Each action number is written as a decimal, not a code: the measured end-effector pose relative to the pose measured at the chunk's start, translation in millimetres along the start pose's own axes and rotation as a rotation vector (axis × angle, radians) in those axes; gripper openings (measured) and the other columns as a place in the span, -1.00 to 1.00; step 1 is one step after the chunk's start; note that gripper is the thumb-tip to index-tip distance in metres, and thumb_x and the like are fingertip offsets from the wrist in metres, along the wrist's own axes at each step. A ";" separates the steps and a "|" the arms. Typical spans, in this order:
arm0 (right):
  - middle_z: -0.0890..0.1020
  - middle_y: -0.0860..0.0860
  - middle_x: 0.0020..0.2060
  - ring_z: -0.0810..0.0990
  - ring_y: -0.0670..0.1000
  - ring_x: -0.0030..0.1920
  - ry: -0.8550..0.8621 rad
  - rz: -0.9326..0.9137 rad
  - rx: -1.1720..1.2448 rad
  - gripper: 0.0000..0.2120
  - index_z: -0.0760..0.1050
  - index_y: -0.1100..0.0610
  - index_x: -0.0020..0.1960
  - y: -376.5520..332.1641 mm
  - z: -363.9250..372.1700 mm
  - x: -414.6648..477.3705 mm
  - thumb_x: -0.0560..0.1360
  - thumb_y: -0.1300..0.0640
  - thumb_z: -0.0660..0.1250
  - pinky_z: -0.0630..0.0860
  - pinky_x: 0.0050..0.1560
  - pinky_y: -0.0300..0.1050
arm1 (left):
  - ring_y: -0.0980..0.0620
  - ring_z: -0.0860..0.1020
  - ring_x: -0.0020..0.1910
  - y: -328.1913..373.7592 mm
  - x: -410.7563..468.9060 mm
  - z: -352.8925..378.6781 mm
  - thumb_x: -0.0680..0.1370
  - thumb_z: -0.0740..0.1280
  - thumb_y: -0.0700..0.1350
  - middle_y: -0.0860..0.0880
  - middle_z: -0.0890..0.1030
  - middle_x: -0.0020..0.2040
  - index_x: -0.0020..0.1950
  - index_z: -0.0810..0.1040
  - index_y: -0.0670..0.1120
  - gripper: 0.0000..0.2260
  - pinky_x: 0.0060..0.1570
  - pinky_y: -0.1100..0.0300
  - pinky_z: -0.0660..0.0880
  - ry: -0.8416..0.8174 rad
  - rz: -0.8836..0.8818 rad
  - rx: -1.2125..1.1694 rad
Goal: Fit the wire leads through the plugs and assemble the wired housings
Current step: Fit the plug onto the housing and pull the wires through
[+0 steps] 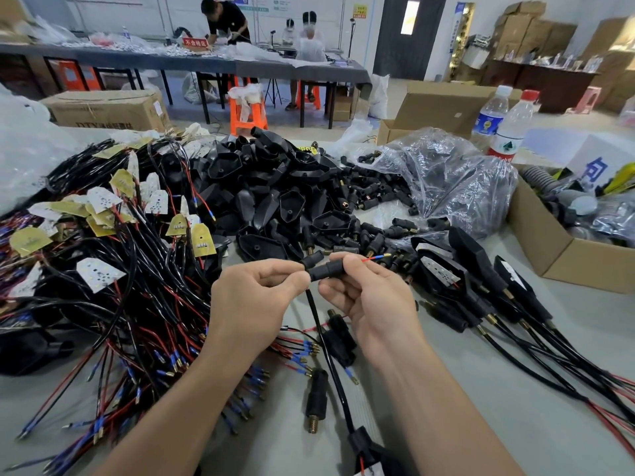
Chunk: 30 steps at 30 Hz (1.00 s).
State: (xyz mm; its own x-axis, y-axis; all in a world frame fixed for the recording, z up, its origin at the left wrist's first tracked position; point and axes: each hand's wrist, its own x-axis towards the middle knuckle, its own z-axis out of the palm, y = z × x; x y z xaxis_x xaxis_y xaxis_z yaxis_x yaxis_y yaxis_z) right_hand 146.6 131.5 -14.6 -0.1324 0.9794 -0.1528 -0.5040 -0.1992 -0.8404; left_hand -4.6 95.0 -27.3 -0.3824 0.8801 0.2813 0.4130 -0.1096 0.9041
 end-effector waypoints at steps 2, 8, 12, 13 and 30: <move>0.72 0.17 -0.24 0.64 0.00 -0.38 0.024 -0.009 0.040 -0.77 0.64 0.31 -0.04 -5.1 -2.4 0.2 0.67 0.27 0.25 0.65 -0.29 -0.18 | 0.08 0.70 -0.18 -0.6 5.0 -2.3 0.49 0.51 0.05 0.12 0.73 -0.25 -0.17 0.75 0.25 -0.92 -0.06 0.07 0.65 -0.031 -0.083 -0.083; 0.69 0.20 -0.21 0.59 -0.02 -0.40 0.022 0.039 0.007 -0.79 0.62 0.35 0.04 -2.5 -1.8 -1.4 0.67 0.26 0.25 0.62 -0.32 -0.21 | -0.02 0.71 -0.17 1.5 4.0 -1.1 0.42 0.52 0.05 0.04 0.74 -0.28 -0.22 0.77 0.16 -0.96 -0.05 -0.01 0.62 -0.102 -0.093 -0.119; 0.66 0.23 -0.15 0.57 -0.01 -0.37 0.020 0.053 -0.020 -0.77 0.59 0.40 0.13 -0.7 -3.2 0.3 0.67 0.25 0.25 0.61 -0.31 -0.23 | 0.06 0.70 -0.25 0.8 6.4 -2.9 0.44 0.59 -0.09 0.02 0.73 -0.30 -0.23 0.77 0.13 -0.88 -0.10 0.15 0.59 -0.069 -0.095 -0.158; 0.67 0.22 -0.16 0.58 -0.01 -0.37 0.026 0.042 -0.023 -0.79 0.60 0.38 0.09 -1.3 -4.6 1.2 0.67 0.25 0.25 0.62 -0.31 -0.23 | 0.08 0.69 -0.27 1.3 6.1 -3.0 0.43 0.60 -0.09 0.04 0.73 -0.31 -0.24 0.77 0.15 -0.87 -0.13 0.21 0.58 -0.060 -0.083 -0.136; 0.70 0.15 -0.29 0.62 -0.02 -0.43 0.034 0.061 0.090 -0.78 0.62 0.32 -0.02 -2.6 -4.8 2.4 0.67 0.25 0.25 0.62 -0.35 -0.23 | 0.03 0.72 -0.19 11.5 -1.0 6.4 0.59 0.44 -0.04 0.07 0.75 -0.23 -0.17 0.76 0.23 -0.79 -0.15 0.11 0.60 -0.040 -0.123 -0.195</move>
State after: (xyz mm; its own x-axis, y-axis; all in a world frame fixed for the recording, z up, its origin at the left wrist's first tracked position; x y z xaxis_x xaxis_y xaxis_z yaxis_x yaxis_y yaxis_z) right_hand 151.7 134.5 -15.3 -0.1372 0.9656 -0.2209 -0.5704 -0.2593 -0.7794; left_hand 5.9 95.9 -19.3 -0.3855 0.9095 0.1554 0.1959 -0.0840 0.9770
